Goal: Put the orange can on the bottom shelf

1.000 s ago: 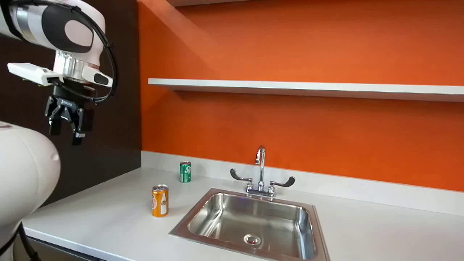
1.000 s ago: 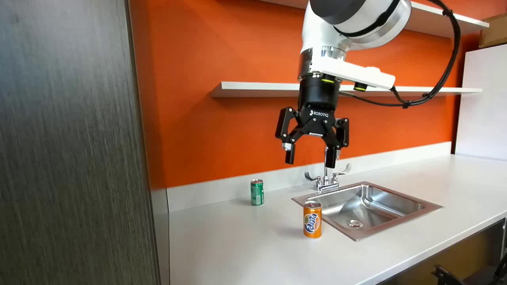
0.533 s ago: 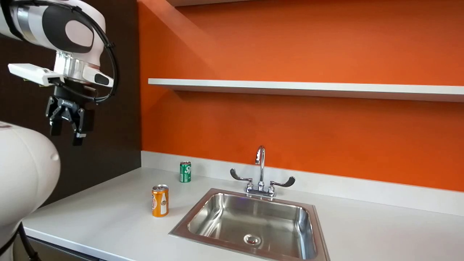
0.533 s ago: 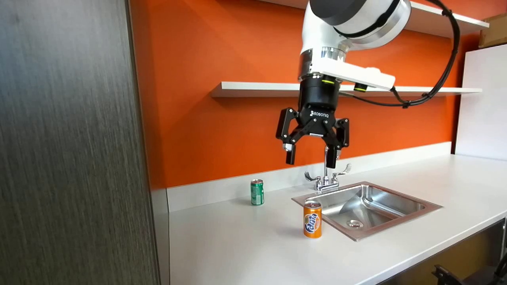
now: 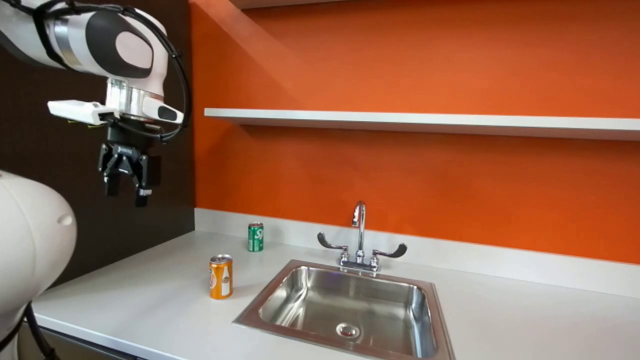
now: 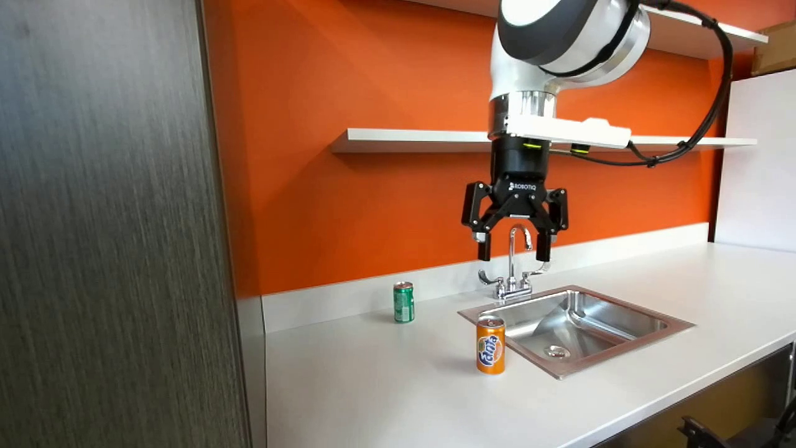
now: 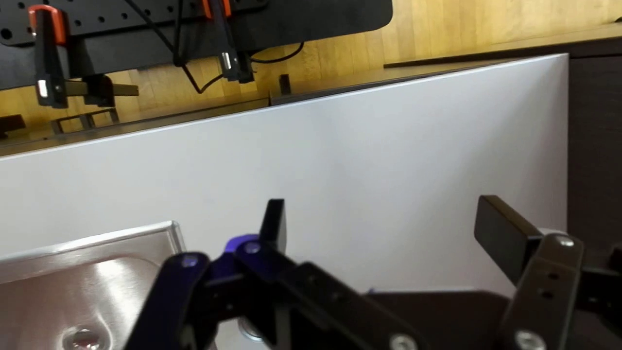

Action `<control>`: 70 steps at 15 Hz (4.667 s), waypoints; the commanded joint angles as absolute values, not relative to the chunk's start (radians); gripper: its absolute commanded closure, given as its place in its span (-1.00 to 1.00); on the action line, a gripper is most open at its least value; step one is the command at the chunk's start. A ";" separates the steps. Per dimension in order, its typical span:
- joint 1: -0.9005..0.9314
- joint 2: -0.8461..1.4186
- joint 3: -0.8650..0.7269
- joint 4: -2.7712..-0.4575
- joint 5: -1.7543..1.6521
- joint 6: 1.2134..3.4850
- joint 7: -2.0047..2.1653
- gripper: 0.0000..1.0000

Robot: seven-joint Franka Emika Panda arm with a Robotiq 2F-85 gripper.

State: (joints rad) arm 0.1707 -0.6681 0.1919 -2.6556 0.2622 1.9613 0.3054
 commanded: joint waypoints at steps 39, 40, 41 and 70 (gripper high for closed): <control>0.105 0.052 0.105 -2.782 0.186 2.903 0.235 -1.00; 0.106 0.062 0.108 -2.782 0.201 2.934 0.227 -1.00; 0.105 0.071 0.106 -2.781 0.191 2.966 0.245 -1.00; 0.121 0.105 0.078 -2.760 0.192 3.247 0.275 0.23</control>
State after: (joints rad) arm 0.1285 0.1132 0.0593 -2.7699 0.1721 3.2524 0.2647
